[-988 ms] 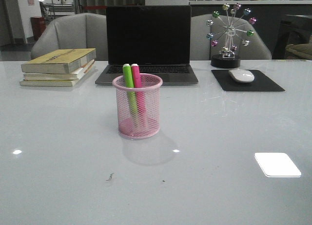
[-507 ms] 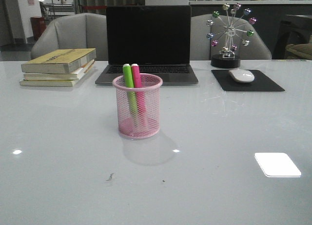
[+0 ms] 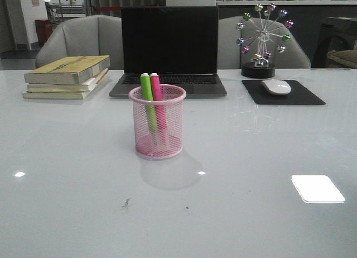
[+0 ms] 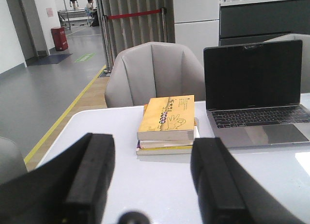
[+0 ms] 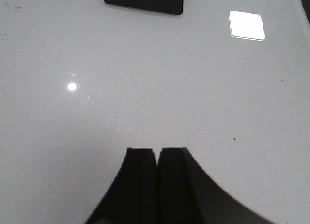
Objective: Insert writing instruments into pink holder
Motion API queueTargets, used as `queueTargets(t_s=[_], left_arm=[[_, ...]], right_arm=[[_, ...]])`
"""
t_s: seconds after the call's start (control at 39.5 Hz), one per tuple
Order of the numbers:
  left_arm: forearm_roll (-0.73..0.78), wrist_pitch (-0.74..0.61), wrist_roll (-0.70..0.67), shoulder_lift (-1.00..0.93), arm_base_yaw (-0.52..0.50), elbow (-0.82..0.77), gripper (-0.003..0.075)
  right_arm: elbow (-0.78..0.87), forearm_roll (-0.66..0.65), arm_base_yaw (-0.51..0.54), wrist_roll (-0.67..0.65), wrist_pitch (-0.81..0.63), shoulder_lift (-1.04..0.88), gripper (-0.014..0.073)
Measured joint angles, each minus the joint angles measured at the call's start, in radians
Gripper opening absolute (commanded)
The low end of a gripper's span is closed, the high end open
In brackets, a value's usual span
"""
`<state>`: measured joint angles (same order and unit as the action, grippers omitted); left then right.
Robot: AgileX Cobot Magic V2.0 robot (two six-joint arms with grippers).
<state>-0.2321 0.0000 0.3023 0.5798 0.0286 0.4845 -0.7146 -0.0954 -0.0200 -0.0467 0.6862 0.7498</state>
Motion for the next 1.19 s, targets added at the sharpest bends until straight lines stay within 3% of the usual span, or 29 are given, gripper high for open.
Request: queueTargets(t_s=[0.28,0.53,0.68,0.94,1.19], left_arm=[[0.0,0.0,0.0,0.0,0.0,0.0,0.0426],[0.0,0.0,0.0,0.0,0.0,0.0,0.0426],[0.0,0.0,0.0,0.0,0.0,0.0,0.0426],[0.0,0.0,0.0,0.0,0.0,0.0,0.0426],[0.0,0.0,0.0,0.0,0.0,0.0,0.0426]], right_arm=[[0.094,0.033,0.0,0.0,-0.109,-0.123,0.005],[0.383,0.111,0.0,0.0,-0.352,-0.427,0.005],[0.546,0.137,0.0,0.0,-0.414,-0.587,0.005],[0.728,0.144,0.0,0.0,-0.446,-0.751,0.005],[0.745,0.146,0.0,0.0,-0.347,-0.76,0.005]])
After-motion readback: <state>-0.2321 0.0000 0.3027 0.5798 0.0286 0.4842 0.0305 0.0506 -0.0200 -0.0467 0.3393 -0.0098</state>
